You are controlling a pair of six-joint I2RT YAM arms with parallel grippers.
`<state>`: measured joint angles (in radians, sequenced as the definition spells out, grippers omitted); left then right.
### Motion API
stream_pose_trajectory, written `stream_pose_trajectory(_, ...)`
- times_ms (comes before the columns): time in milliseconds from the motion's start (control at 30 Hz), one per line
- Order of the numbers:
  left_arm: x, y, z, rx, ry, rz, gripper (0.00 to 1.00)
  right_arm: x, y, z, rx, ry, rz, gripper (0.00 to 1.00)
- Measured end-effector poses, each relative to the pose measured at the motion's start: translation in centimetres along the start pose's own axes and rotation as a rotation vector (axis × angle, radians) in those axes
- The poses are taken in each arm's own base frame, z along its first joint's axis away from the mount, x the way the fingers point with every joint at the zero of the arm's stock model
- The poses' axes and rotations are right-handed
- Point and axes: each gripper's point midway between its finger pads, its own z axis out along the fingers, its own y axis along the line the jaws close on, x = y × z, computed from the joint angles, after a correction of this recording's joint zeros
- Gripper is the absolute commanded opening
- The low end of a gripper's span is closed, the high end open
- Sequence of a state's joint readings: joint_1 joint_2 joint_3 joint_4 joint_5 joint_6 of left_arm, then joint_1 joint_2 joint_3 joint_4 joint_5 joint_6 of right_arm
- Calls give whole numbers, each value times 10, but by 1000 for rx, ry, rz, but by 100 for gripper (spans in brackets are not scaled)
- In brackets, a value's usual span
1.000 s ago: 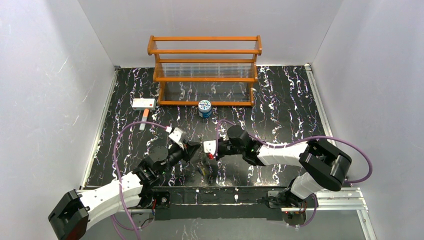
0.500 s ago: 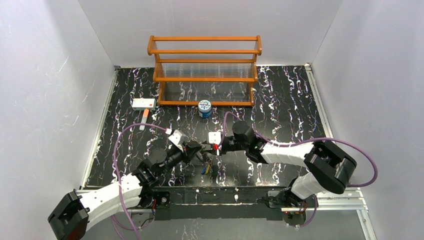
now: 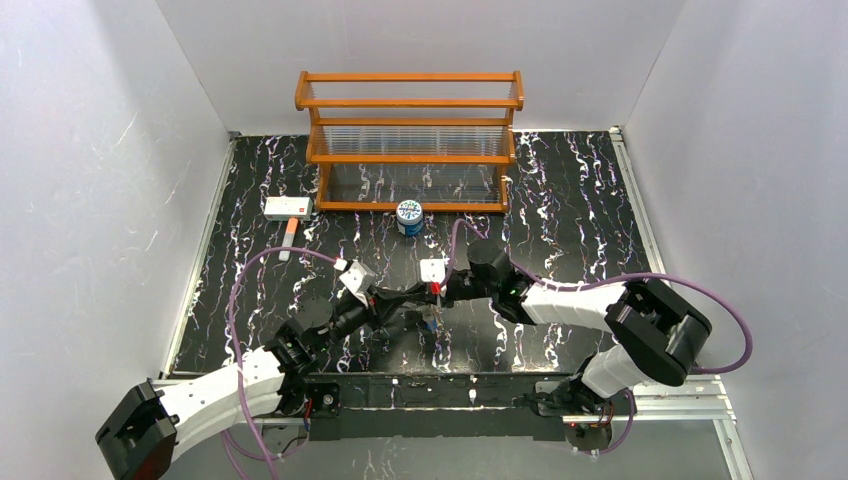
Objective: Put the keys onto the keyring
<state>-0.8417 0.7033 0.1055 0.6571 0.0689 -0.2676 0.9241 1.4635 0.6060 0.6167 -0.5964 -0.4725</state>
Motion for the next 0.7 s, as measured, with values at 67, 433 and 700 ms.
stream_pose_trajectory(67,0,-2,0,10,2,3,0,-1,-1,-1,-3,-7,1,14)
stream_pose_trajectory(433,-8,-7,1,34,-31,9,0,-10,-7,-8,-30,-72,39,1)
stream_pose_trajectory(700,-14,-10,1,44,-56,10,0,-15,-9,-15,-54,-108,76,11)
